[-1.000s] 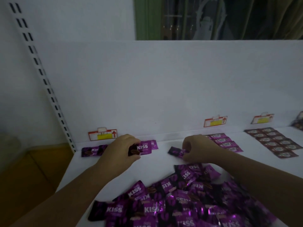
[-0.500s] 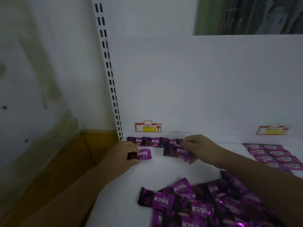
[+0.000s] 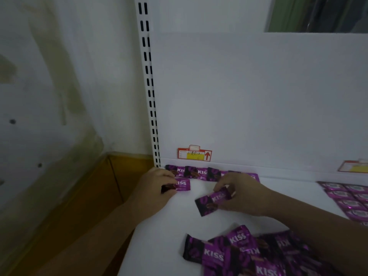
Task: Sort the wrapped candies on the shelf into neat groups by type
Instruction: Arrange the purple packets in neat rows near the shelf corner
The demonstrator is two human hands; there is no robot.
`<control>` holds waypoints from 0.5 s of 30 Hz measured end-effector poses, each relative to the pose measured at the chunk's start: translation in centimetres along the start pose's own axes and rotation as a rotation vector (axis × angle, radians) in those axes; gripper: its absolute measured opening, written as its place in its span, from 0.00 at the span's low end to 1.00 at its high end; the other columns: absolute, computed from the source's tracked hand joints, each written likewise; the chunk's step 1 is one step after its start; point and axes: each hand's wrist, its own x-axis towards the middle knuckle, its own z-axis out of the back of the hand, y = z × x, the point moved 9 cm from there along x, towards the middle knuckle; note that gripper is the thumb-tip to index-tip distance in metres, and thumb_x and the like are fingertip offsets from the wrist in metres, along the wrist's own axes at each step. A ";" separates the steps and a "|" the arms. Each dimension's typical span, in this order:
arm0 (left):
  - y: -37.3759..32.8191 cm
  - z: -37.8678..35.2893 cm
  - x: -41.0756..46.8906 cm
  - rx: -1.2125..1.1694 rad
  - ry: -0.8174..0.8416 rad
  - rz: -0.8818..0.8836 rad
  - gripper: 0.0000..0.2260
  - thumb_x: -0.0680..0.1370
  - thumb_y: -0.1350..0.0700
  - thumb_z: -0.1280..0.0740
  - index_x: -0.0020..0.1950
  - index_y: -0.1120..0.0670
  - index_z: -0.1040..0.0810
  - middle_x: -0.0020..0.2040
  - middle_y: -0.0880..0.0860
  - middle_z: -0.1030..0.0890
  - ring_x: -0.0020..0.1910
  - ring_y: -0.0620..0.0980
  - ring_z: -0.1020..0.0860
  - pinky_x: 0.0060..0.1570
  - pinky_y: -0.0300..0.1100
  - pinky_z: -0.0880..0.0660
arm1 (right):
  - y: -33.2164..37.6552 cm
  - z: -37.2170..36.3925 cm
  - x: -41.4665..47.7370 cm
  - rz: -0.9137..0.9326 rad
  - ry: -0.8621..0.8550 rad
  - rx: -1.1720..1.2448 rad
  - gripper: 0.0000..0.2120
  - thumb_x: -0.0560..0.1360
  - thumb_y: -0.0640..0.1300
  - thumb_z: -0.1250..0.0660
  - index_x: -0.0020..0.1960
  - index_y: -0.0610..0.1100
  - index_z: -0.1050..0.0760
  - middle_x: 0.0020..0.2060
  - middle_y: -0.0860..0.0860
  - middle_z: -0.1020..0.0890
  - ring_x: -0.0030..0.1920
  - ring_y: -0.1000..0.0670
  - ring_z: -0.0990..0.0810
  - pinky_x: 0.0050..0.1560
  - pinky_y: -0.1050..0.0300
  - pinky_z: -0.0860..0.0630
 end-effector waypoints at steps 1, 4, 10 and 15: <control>0.1 -0.1 0.0 -0.004 0.000 0.001 0.12 0.74 0.53 0.31 0.57 0.51 0.20 0.56 0.46 0.23 0.55 0.39 0.32 0.56 0.32 0.35 | 0.5 0.2 0.0 0.045 -0.007 -0.065 0.10 0.67 0.52 0.26 0.47 0.55 0.21 0.44 0.60 0.22 0.42 0.61 0.23 0.42 0.71 0.27; 0.5 -0.5 0.0 -0.006 0.008 0.018 0.12 0.74 0.53 0.31 0.57 0.50 0.20 0.57 0.46 0.23 0.56 0.41 0.31 0.58 0.35 0.34 | 1.6 -0.1 -0.2 0.171 0.025 -0.199 0.14 0.69 0.56 0.29 0.51 0.51 0.20 0.46 0.57 0.21 0.43 0.60 0.24 0.47 0.66 0.25; 0.0 -0.4 -0.2 -0.024 -0.008 -0.018 0.11 0.75 0.56 0.32 0.57 0.51 0.19 0.56 0.46 0.24 0.56 0.42 0.31 0.59 0.40 0.31 | 1.6 -0.5 -0.1 0.240 0.024 -0.298 0.17 0.70 0.60 0.33 0.54 0.52 0.21 0.48 0.57 0.20 0.45 0.59 0.24 0.50 0.63 0.26; -0.5 -0.6 -0.3 0.011 0.000 -0.061 0.12 0.76 0.57 0.35 0.60 0.50 0.21 0.59 0.46 0.25 0.58 0.39 0.33 0.61 0.39 0.32 | 2.5 0.1 0.0 0.323 -0.083 -0.348 0.19 0.71 0.63 0.37 0.46 0.49 0.18 0.40 0.54 0.18 0.41 0.56 0.23 0.44 0.60 0.26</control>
